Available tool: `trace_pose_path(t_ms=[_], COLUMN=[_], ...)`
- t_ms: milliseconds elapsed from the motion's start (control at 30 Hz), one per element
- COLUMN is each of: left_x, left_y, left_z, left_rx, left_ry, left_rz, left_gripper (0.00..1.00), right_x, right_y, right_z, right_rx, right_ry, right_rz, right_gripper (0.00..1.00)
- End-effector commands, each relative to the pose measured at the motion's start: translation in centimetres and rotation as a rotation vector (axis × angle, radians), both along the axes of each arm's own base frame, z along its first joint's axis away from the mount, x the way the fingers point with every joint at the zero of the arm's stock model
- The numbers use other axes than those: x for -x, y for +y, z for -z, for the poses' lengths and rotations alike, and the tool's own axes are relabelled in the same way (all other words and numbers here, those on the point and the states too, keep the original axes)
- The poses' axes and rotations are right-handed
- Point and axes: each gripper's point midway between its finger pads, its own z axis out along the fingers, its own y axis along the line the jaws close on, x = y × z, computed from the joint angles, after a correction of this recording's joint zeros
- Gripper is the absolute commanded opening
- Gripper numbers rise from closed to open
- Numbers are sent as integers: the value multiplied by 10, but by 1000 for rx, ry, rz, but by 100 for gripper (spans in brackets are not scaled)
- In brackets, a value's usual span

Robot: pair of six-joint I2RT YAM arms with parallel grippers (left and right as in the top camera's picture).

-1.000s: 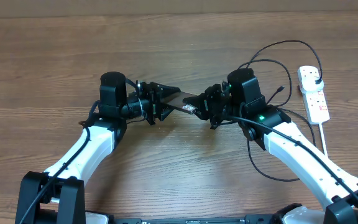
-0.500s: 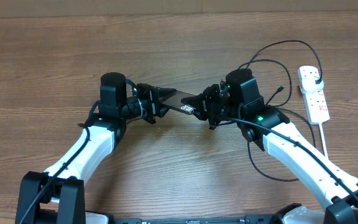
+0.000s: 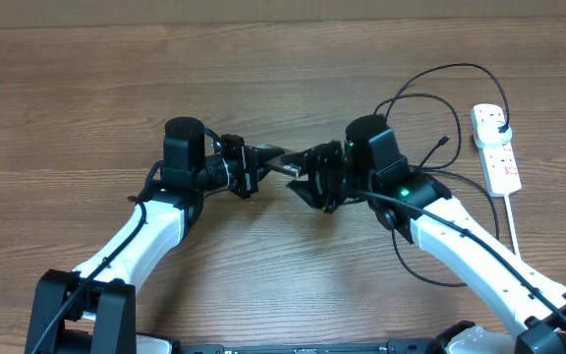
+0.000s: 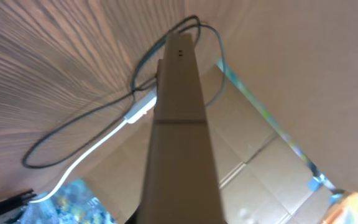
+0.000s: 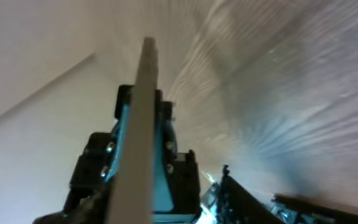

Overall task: Plug charger to phone and switch on socket
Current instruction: 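Grasp the phone's top edge with the left gripper opposite the right gripper, then release the phone from the right gripper and move right arm toward power strip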

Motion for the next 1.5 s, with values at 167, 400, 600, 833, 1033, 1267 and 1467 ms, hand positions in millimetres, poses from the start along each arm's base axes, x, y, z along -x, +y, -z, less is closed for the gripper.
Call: trace_pose_path(t_ms=[167, 400, 600, 833, 1033, 1267, 1467], left_x=[8, 41, 45, 41, 51, 58, 51], left_y=[22, 27, 24, -7, -19, -8, 28], left_z=[38, 60, 58, -3, -50, -59, -68], left_rx=[-213, -272, -249, 47, 205, 249, 278], left_ry=[6, 73, 81, -27, -182, -226, -343], left_rz=[3, 128, 144, 255, 407, 470, 471], left_gripper=[4, 5, 4, 4, 4, 4, 4], right_x=[-42, -58, -63, -52, -33, -21, 3], right_y=[-99, -164, -253, -340, -391, -388, -379], right_z=[32, 7, -23, -3, 31, 46, 52], right_rx=[756, 1043, 1074, 988, 951, 919, 892], right_ry=[-418, -505, -317, -112, 64, 122, 218], right_rz=[25, -93, 77, 255, 309, 243, 193], right_gripper=[66, 35, 4, 4, 4, 4, 4])
